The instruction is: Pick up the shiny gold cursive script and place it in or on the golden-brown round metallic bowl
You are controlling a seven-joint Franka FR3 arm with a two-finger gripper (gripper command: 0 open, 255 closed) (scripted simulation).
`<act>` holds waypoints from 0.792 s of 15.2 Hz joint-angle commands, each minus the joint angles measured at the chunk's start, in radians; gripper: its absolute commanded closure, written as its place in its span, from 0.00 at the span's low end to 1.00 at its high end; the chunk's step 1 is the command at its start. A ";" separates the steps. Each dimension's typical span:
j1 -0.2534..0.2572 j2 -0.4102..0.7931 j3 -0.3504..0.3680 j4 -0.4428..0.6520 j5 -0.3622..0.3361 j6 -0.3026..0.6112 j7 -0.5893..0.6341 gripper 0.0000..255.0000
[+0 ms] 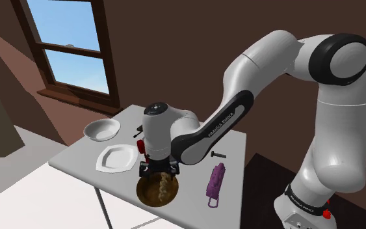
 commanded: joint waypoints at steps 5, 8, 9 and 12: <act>-0.023 -0.091 0.035 0.028 0.078 -0.103 -0.052 0.00; -0.023 -0.091 0.035 0.028 0.078 -0.103 -0.052 0.00; -0.023 -0.091 0.035 0.028 0.078 -0.103 -0.052 0.00; -0.023 -0.091 0.035 0.028 0.078 -0.103 -0.052 0.00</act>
